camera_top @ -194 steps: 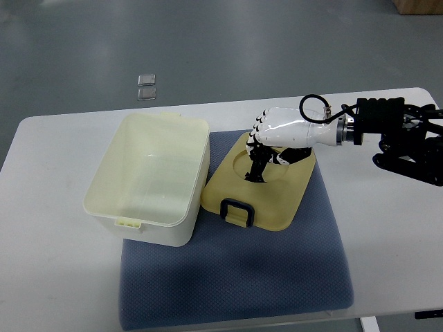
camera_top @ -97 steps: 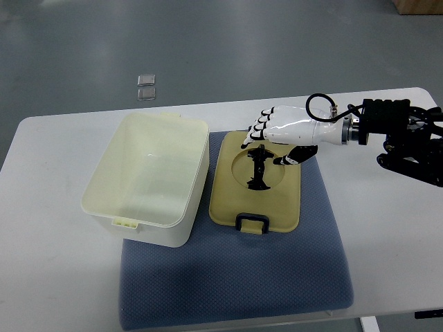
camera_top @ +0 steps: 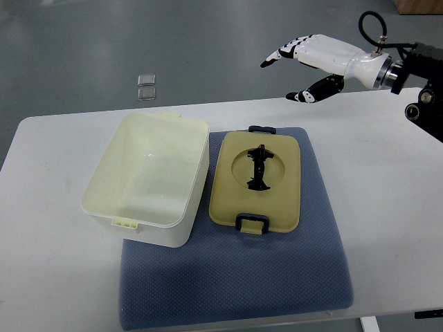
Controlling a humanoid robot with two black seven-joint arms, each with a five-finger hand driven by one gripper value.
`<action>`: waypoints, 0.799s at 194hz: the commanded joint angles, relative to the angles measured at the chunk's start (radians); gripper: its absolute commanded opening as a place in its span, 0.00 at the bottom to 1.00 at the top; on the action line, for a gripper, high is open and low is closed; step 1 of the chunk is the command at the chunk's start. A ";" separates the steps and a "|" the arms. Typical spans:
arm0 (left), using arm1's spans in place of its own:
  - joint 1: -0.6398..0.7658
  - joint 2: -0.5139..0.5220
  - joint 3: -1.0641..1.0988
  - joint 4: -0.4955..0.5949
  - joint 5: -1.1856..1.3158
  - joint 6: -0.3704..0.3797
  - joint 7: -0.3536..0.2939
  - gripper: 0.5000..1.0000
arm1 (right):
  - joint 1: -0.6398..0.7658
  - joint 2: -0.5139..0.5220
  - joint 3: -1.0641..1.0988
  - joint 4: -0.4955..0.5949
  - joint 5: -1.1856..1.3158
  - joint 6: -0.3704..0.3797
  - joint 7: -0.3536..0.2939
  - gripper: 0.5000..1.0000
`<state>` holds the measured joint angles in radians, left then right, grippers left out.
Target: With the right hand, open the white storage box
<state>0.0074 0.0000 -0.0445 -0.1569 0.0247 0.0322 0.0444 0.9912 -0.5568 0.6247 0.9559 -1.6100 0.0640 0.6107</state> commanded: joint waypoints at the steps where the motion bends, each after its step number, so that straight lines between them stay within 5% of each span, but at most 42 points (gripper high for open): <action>1: 0.000 0.000 0.000 0.000 0.000 0.000 0.000 1.00 | -0.052 0.012 0.159 -0.019 0.036 0.097 0.000 0.52; 30: 0.000 0.000 0.000 0.000 0.000 0.000 0.000 1.00 | -0.115 0.057 0.306 -0.059 0.259 0.208 -0.003 0.52; 93: 0.000 0.000 0.000 0.000 0.000 0.000 0.000 1.00 | -0.187 0.103 0.339 -0.183 0.855 0.231 -0.332 0.58; 109: 0.000 0.000 0.000 0.000 0.000 0.000 0.000 1.00 | -0.207 0.120 0.337 -0.198 0.964 0.231 -0.384 0.77; 117: 0.000 0.000 0.000 0.000 0.000 0.000 0.000 1.00 | -0.215 0.127 0.337 -0.204 1.012 0.231 -0.397 0.85; 155: 0.000 0.000 0.000 0.000 0.001 0.000 0.000 1.00 | -0.243 0.144 0.337 -0.238 1.159 0.231 -0.413 0.86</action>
<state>0.0075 0.0000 -0.0445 -0.1566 0.0247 0.0322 0.0445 0.7618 -0.4202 0.9621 0.7386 -0.5112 0.2947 0.2013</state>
